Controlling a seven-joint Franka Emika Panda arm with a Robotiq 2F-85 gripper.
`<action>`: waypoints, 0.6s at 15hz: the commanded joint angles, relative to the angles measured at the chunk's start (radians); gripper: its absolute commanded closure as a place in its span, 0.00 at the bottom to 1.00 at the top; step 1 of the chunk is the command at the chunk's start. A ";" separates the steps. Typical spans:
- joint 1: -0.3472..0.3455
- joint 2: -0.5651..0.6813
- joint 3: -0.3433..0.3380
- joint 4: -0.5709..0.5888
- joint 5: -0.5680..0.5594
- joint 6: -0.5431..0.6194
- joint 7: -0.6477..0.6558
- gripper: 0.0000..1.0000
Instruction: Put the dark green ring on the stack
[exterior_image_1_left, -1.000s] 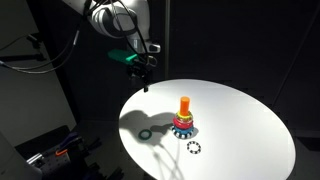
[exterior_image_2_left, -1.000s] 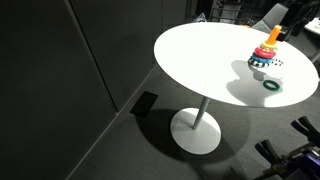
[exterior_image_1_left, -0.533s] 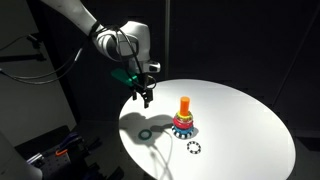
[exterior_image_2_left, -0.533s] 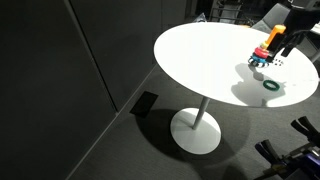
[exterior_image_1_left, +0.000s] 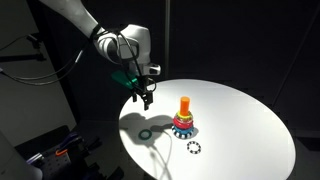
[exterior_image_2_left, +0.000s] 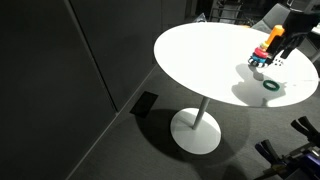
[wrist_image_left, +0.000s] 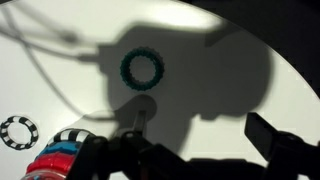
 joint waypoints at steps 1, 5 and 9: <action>-0.013 0.000 0.014 0.001 -0.002 -0.002 0.002 0.00; -0.012 0.036 0.008 0.006 -0.034 0.020 0.040 0.00; -0.012 0.095 -0.004 0.006 -0.075 0.076 0.099 0.00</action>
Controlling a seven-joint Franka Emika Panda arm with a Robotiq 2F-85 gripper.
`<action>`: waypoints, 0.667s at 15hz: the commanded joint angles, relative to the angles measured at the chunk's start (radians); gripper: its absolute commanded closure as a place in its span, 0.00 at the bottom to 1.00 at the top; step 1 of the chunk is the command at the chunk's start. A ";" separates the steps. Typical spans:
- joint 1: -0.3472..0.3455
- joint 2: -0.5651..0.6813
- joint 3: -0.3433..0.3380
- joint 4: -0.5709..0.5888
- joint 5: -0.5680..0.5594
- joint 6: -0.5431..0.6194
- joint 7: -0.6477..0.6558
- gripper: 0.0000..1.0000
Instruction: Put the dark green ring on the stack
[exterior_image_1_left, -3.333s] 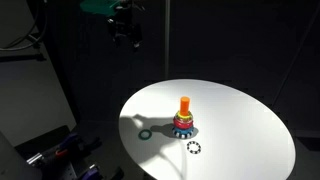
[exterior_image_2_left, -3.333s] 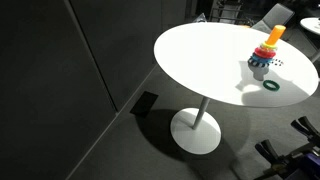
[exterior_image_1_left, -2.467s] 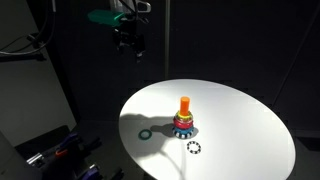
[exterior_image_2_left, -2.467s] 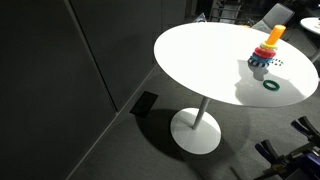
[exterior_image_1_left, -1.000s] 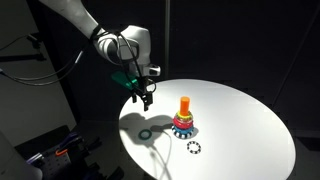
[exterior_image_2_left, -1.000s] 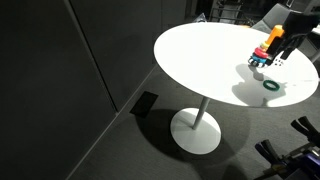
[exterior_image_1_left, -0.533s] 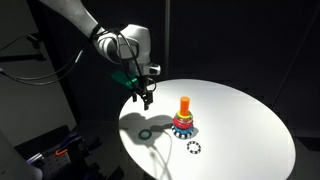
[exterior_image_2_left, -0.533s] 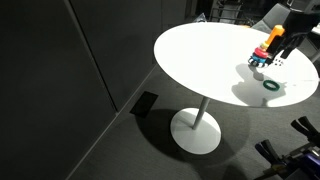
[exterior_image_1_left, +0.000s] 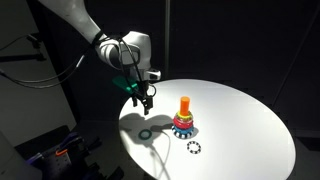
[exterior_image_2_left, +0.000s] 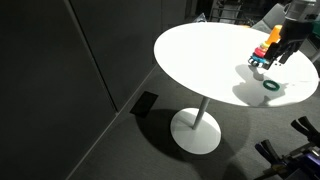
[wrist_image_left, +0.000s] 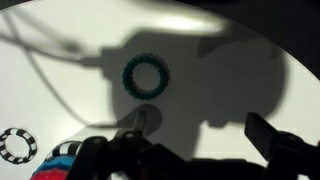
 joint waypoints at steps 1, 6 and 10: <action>-0.010 0.054 -0.007 0.006 -0.052 0.061 0.071 0.00; -0.013 0.130 -0.028 0.001 -0.066 0.147 0.100 0.00; -0.007 0.171 -0.054 -0.004 -0.078 0.190 0.126 0.00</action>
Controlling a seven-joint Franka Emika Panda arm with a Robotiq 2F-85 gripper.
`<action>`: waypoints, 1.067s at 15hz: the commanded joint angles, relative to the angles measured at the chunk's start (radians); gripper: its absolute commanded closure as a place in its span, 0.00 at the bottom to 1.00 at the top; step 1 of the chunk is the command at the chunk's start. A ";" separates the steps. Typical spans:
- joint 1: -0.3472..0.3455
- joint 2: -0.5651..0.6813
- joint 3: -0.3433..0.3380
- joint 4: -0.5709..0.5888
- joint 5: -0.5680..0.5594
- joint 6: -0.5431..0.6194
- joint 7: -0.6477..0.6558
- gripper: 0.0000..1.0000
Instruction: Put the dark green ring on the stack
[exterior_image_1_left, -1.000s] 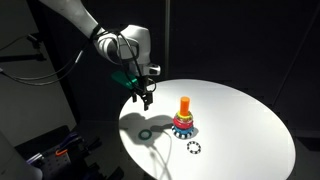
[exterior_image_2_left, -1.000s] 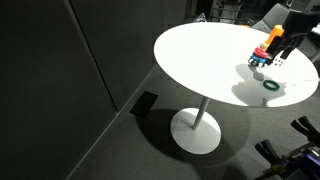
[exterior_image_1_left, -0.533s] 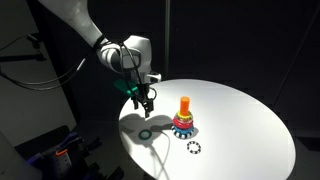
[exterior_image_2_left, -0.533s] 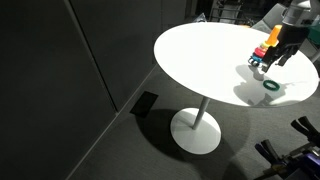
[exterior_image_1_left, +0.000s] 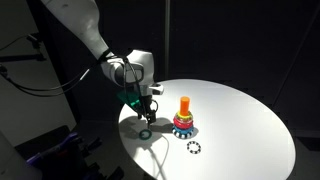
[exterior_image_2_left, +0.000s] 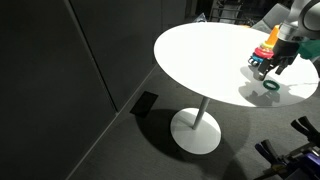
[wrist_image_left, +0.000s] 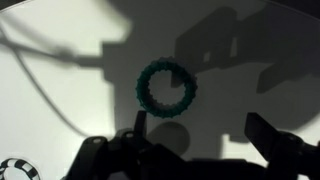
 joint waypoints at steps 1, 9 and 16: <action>-0.001 0.027 -0.022 -0.004 -0.039 0.040 0.050 0.00; 0.001 0.057 -0.048 -0.031 -0.042 0.105 0.066 0.00; 0.003 0.070 -0.051 -0.051 -0.033 0.179 0.062 0.00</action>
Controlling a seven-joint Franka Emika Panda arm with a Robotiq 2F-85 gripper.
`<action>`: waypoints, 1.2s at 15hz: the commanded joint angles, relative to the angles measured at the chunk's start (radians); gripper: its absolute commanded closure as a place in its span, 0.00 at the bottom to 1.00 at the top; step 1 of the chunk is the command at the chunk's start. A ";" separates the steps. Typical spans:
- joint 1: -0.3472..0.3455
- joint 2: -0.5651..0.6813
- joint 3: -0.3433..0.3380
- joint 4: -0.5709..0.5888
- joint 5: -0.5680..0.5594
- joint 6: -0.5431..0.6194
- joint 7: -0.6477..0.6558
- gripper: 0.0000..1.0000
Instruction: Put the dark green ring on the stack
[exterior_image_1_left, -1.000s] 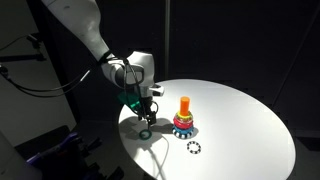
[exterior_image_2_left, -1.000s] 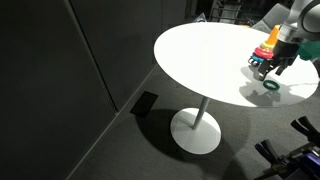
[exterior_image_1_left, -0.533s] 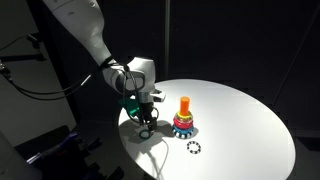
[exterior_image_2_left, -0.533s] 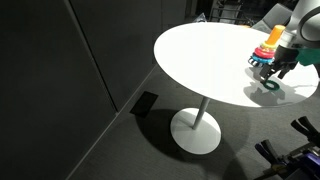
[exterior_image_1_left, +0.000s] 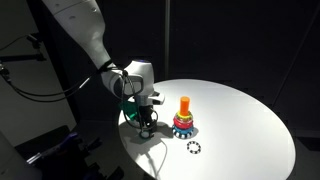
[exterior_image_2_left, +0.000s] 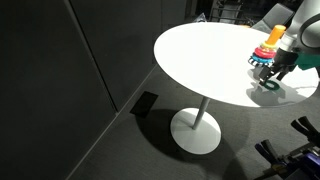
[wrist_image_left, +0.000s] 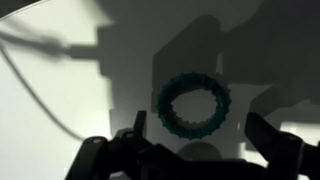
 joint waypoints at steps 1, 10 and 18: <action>0.002 -0.002 -0.007 -0.018 -0.014 0.043 0.023 0.00; -0.008 0.001 -0.003 -0.037 0.002 0.073 0.012 0.00; -0.025 0.014 0.003 -0.038 0.016 0.081 0.004 0.26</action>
